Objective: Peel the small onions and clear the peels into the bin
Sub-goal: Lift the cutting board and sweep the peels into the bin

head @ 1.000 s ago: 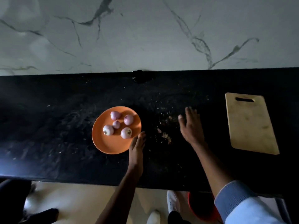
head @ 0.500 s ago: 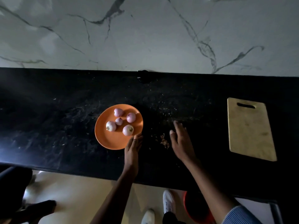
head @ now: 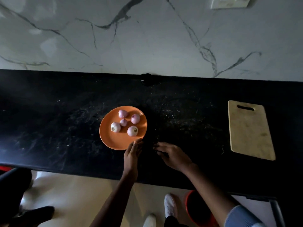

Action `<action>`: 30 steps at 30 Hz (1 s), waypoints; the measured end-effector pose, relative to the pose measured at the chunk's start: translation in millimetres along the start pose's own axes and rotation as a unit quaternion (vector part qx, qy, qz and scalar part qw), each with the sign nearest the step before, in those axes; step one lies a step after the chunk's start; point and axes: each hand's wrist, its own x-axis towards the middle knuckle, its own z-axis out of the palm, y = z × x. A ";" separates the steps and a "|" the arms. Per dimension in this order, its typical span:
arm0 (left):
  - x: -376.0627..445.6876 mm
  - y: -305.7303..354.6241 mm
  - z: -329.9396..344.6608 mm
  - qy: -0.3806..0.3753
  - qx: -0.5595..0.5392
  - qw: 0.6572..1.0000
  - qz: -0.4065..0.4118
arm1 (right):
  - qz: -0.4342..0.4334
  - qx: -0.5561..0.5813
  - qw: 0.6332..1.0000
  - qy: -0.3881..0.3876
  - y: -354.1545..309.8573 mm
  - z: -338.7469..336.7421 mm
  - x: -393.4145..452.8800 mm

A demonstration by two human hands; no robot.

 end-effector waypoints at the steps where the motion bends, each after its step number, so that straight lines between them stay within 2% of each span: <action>1: -1.1 0.4 1.9 -0.007 0.003 1.000 -0.001 | 0.015 0.016 0.999 0.038 2.5 -8.5 -4.9; 3: -3.1 1.9 5.1 -0.016 0.006 1.000 0.002 | 0.077 0.040 0.985 0.149 8.3 -23.7 -13.2; 5: -4.5 1.5 7.5 -0.022 0.007 1.000 -0.002 | 0.145 0.015 0.970 0.194 11.4 -26.3 -22.0; 7: -4.8 -0.8 8.3 -0.024 0.004 1.000 -0.007 | 0.143 -0.015 0.978 0.154 4.9 -9.3 -28.1; 11: -4.3 -5.5 7.2 -0.023 0.005 1.000 -0.014 | 0.063 -0.053 0.994 0.067 -17.2 35.8 -21.4; 17: -9.9 -3.6 2.4 -0.036 0.019 0.999 -0.007 | 0.006 -0.142 0.985 0.097 -20.0 29.5 -27.0; 20: -12.4 -4.3 2.8 -0.049 0.033 0.998 -0.009 | 0.019 -0.178 0.979 0.095 -18.3 21.5 -33.6; 24: -17.9 -5.2 3.1 -0.065 0.042 0.997 -0.014 | 0.052 -0.185 0.979 0.074 -18.6 9.8 -39.2; 30: -21.9 -10.2 0.3 -0.079 0.060 0.995 -0.019 | 0.044 -0.165 0.985 0.034 -17.8 -12.8 -59.4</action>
